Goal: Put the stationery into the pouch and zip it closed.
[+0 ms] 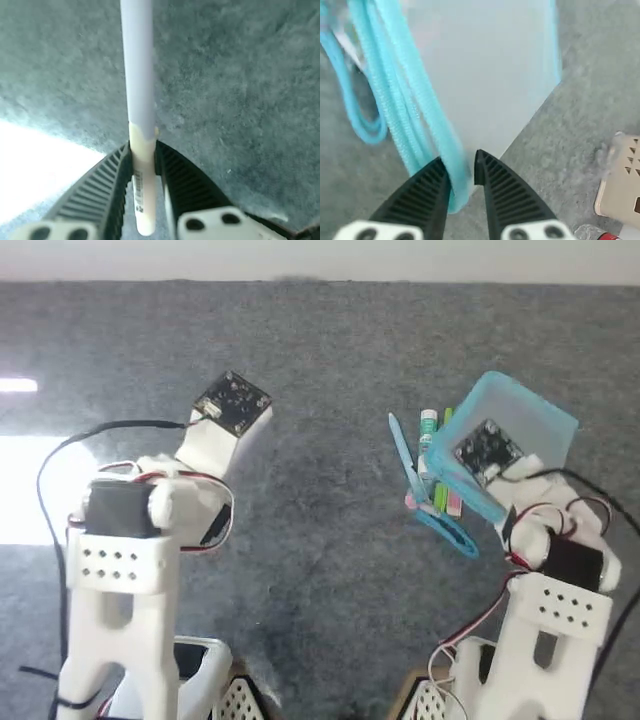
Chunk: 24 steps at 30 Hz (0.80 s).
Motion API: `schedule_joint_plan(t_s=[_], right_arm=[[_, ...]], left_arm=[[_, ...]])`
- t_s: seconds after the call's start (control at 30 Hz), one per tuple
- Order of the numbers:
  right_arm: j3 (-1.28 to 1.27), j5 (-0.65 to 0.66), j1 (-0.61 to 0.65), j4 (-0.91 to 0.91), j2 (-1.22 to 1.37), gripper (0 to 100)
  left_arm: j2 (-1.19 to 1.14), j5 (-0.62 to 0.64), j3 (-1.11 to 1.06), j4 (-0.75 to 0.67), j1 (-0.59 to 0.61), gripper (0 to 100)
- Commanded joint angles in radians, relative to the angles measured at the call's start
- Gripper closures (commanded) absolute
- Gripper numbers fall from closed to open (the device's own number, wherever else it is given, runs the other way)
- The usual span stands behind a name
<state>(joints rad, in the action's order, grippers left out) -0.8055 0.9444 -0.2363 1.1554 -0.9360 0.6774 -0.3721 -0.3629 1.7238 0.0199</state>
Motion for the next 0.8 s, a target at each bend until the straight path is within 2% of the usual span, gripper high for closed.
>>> schedule_joint_plan(t_s=[0.0, 0.13, 0.33, 0.4, 0.53, 0.63, 0.77], right_arm=[[0.206, -0.123, 0.096, 0.111, -0.024, 99.0], [0.377, -0.226, 0.205, 0.213, -0.012, 99.0], [0.537, -0.285, 0.326, 0.289, -0.01, 99.0], [0.562, -0.285, 0.335, 0.286, -0.01, 99.0], [0.635, -0.285, 0.277, 0.283, 0.038, 99.0], [0.727, -0.328, 0.306, 0.297, 0.09, 99.0], [0.868, -0.373, 0.481, 0.409, 0.171, 99.0]], left_arm=[[0.034, 0.037, 0.111, 0.029, -0.008, 99], [0.034, 0.054, 0.179, 0.029, -0.097, 99], [0.034, 0.21, 0.321, 0.029, -0.236, 99], [0.034, 0.229, 0.394, 0.025, -0.258, 99], [0.034, 0.298, 0.529, -0.003, -0.27, 99], [0.034, 0.419, 0.599, -0.081, -0.27, 99], [0.032, 0.572, 0.605, -0.221, -0.301, 99]])
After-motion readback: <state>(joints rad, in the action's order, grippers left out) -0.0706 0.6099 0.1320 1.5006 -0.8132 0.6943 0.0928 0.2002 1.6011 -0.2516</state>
